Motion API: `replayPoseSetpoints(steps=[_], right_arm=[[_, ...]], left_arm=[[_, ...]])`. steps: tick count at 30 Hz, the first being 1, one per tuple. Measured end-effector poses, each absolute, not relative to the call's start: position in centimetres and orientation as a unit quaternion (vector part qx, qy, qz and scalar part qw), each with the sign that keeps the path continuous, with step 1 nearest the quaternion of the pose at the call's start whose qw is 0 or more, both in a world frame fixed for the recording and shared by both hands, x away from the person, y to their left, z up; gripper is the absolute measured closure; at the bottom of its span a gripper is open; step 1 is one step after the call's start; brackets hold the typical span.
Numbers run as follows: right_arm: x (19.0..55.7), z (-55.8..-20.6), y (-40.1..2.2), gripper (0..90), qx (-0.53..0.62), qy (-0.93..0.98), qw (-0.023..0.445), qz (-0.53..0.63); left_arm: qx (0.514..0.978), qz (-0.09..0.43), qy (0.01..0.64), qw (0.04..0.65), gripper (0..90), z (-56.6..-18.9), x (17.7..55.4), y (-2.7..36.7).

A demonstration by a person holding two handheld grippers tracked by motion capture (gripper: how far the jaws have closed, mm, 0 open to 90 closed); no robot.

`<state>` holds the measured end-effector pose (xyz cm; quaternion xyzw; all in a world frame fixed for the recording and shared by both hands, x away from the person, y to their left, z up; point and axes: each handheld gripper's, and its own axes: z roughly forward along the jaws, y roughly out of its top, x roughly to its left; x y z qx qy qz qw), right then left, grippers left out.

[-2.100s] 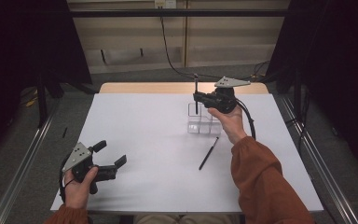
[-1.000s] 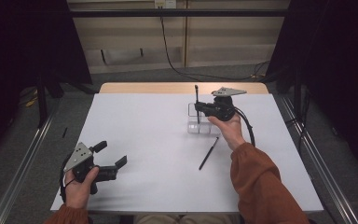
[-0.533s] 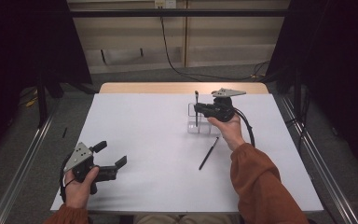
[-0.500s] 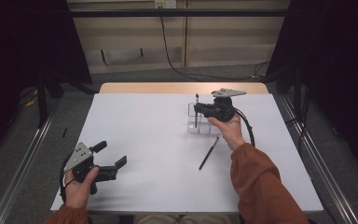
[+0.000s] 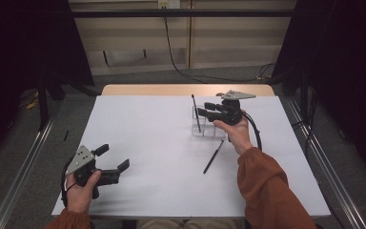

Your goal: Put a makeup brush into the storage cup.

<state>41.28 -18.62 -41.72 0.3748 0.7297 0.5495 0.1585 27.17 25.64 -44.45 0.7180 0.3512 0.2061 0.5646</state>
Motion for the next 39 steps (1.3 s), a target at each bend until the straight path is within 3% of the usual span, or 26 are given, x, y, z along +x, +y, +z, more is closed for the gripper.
replayPoseSetpoints(steps=[6, 19, 39], right_arm=[[41.0, -41.7, -18.5, 28.4, 0.374, 0.729, 0.165, 0.549], [39.9, -41.5, -19.2, 1.0, 0.387, 0.714, 0.171, 0.558], [36.9, -40.6, -22.3, 1.2, 0.403, 0.697, 0.218, 0.552]], left_arm=[[0.718, 0.208, 0.351, 0.564, 2.1, -44.4, 27.2, 25.7], [0.716, 0.209, 0.353, 0.564, 2.1, -44.4, 27.2, 25.8], [0.716, 0.214, 0.348, 0.566, 2.7, -44.3, 27.1, 25.8]])
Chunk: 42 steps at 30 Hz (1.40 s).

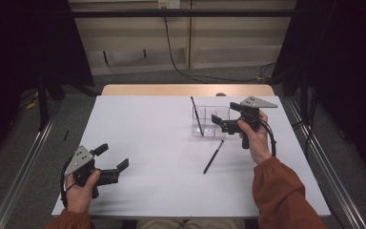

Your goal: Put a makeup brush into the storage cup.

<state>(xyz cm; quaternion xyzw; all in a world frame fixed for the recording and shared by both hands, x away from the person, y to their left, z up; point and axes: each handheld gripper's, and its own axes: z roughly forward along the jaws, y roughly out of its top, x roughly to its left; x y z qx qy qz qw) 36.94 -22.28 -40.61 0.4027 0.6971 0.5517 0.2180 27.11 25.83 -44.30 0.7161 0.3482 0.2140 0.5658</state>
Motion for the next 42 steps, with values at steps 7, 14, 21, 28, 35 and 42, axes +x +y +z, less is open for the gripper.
replayPoseSetpoints(steps=[7, 14, 21, 28, 35, 42], right_arm=[[35.2, -40.9, -23.0, 1.9, 0.410, 0.686, 0.233, 0.554], [34.0, -40.6, -23.8, 1.8, 0.409, 0.689, 0.225, 0.555], [32.6, -40.9, -24.4, 1.8, 0.409, 0.691, 0.223, 0.553], [31.3, -41.0, -25.2, 2.7, 0.410, 0.693, 0.235, 0.545], [29.3, -41.9, -26.1, 3.3, 0.422, 0.685, 0.231, 0.547], [27.7, -41.9, -26.8, 3.9, 0.427, 0.680, 0.232, 0.549]], left_arm=[[0.716, 0.213, 0.348, 0.566, 2.7, -44.3, 27.1, 25.7], [0.714, 0.214, 0.349, 0.568, 2.7, -44.3, 27.0, 25.7], [0.719, 0.213, 0.343, 0.566, 3.0, -44.3, 27.1, 25.6], [0.717, 0.213, 0.347, 0.565, 3.0, -44.3, 27.0, 25.7], [0.716, 0.217, 0.347, 0.565, 2.9, -44.2, 26.8, 25.7], [0.713, 0.218, 0.354, 0.565, 2.7, -44.2, 26.6, 25.8]])
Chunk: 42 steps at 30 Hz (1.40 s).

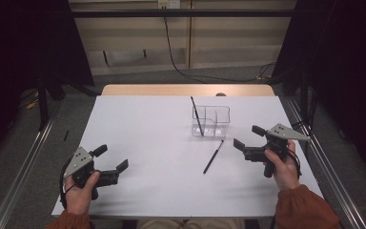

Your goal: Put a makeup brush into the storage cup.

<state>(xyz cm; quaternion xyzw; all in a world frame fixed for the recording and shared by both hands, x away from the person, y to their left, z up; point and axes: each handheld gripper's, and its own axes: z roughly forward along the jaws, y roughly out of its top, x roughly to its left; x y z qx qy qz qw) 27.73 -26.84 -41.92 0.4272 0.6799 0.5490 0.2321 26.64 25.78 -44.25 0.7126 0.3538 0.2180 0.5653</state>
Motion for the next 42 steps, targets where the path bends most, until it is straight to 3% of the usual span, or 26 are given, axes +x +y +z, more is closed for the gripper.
replayPoseSetpoints(steps=[7, 32, 42], right_arm=[[26.4, -42.7, -27.9, 3.9, 0.438, 0.680, 0.230, 0.541], [21.3, -44.0, -31.4, 2.0, 0.447, 0.666, 0.299, 0.517], [21.6, -44.6, -30.8, 2.1, 0.446, 0.674, 0.289, 0.513]], left_arm=[[0.717, 0.217, 0.346, 0.565, 2.7, -44.2, 26.4, 25.7], [0.719, 0.219, 0.345, 0.562, 2.7, -44.2, 25.6, 25.8], [0.716, 0.219, 0.345, 0.565, 2.7, -44.2, 25.7, 25.9]])
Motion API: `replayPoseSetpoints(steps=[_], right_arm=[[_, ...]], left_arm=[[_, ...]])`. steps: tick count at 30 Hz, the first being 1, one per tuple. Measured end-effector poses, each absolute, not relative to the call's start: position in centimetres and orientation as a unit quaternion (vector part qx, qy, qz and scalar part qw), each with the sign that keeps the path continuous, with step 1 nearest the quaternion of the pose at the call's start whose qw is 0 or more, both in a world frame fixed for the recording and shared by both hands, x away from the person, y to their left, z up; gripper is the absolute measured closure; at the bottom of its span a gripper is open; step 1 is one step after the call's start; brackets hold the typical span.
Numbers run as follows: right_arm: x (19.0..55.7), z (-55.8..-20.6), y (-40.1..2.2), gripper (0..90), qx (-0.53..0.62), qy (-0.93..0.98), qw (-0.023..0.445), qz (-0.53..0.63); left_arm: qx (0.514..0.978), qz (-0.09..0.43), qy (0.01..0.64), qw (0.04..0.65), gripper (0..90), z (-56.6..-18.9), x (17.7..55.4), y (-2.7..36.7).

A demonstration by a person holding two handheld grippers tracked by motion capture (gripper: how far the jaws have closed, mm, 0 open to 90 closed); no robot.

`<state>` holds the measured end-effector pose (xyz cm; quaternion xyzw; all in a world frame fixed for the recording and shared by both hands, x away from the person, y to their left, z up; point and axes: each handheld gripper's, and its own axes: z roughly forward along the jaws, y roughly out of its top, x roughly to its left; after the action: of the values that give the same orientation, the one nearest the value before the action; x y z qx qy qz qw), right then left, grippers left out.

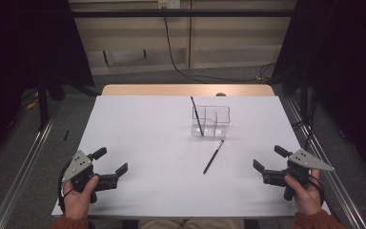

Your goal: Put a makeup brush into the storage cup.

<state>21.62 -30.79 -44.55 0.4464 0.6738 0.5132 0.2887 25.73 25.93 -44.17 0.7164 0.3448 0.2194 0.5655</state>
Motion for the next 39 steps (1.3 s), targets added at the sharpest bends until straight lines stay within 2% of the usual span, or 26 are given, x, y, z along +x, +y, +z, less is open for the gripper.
replayPoseSetpoints(steps=[17, 39], right_arm=[[21.9, -44.1, -30.4, 0.5, 0.431, 0.681, 0.284, 0.519], [26.2, -42.4, -27.5, 1.4, 0.411, 0.697, 0.261, 0.526]], left_arm=[[0.717, 0.223, 0.339, 0.566, 2.7, -44.0, 25.7, 25.7], [0.720, 0.223, 0.337, 0.565, 2.6, -44.1, 25.9, 25.6]])
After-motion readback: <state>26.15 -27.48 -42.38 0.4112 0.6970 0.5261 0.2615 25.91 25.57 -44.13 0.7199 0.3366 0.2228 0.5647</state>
